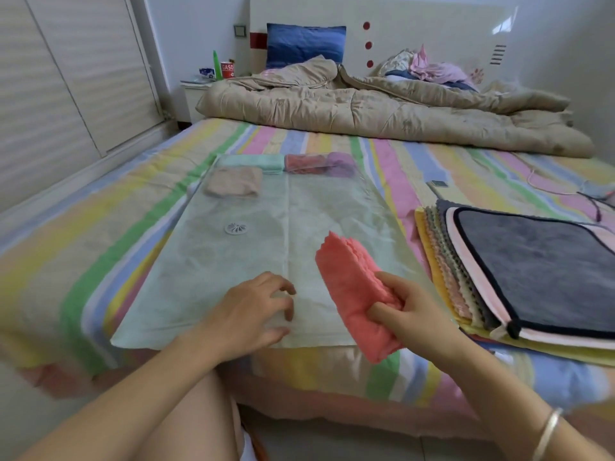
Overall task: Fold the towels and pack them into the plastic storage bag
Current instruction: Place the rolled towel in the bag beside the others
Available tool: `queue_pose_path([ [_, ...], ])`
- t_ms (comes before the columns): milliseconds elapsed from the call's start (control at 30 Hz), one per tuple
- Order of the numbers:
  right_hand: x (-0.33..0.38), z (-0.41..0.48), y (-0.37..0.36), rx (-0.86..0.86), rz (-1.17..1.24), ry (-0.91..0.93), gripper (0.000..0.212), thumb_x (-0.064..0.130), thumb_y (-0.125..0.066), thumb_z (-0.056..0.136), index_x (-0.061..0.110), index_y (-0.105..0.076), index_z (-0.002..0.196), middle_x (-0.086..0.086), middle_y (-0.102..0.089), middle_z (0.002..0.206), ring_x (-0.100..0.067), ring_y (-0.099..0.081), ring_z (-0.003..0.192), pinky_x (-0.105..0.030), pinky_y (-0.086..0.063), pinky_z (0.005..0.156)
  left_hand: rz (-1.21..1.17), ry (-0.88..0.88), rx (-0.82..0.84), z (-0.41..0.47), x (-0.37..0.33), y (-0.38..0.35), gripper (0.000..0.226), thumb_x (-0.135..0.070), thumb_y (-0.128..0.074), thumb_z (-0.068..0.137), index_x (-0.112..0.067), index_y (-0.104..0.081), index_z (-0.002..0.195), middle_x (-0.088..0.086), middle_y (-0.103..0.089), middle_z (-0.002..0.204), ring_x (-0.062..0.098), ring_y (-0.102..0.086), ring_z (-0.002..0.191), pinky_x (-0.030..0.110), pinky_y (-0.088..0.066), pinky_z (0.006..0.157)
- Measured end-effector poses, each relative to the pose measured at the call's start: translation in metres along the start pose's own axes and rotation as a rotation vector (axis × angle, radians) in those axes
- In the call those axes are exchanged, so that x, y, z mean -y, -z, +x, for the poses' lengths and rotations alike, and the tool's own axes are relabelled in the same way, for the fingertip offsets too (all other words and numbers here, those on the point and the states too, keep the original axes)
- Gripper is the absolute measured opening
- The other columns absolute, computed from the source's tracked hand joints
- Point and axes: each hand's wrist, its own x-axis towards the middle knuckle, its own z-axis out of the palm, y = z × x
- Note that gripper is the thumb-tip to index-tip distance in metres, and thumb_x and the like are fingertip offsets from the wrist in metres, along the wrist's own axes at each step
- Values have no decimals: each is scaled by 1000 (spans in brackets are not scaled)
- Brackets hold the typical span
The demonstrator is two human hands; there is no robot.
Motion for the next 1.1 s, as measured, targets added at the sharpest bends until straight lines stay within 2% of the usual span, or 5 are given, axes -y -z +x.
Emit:
queue_pose_path([
  [400, 4, -9, 5, -61, -68, -45, 27, 15, -57, 70, 17, -70, 94, -17, -69, 84, -14, -61, 65, -45, -53, 67, 78, -8, -20, -17, -9, -15, 44, -42, -76, 70, -25, -61, 108, -3, -58, 124, 16, -55, 116, 31, -50, 87],
  [633, 9, -15, -4, 95, -58, 31, 26, 10, -51, 66, 12, -71, 83, -3, -61, 69, -11, -54, 62, -27, -45, 60, -321, 235, -18, -14, 5, 0, 42, -64, -57, 76, -38, -62, 108, -23, -57, 121, -2, -53, 111, 27, -49, 91],
  [733, 14, -15, -14, 210, -71, 26, 32, 10, -49, 68, 13, -74, 87, -9, -68, 79, -9, -56, 67, -23, -45, 61, -417, 265, -144, -5, 10, 7, 36, -62, -56, 79, -32, -72, 88, -29, -64, 84, -6, -59, 77, 28, -53, 71],
  [867, 22, -7, -35, 315, -367, -2, 17, 16, -50, 74, 16, -67, 76, 4, -59, 68, -6, -51, 59, -24, -41, 56, -547, 339, -342, 14, 9, 25, 21, -42, -72, 81, -22, -78, 85, -15, -73, 85, 2, -68, 78, 33, -56, 74],
  [1100, 29, 75, -71, 141, -68, -396, 38, 2, -46, 91, 19, -57, 59, 3, -56, 40, -7, -55, 37, -18, -45, 47, -553, 324, -409, 27, -2, 68, 8, -25, -77, 82, -17, -80, 78, -14, -72, 91, 2, -67, 85, 30, -56, 79],
])
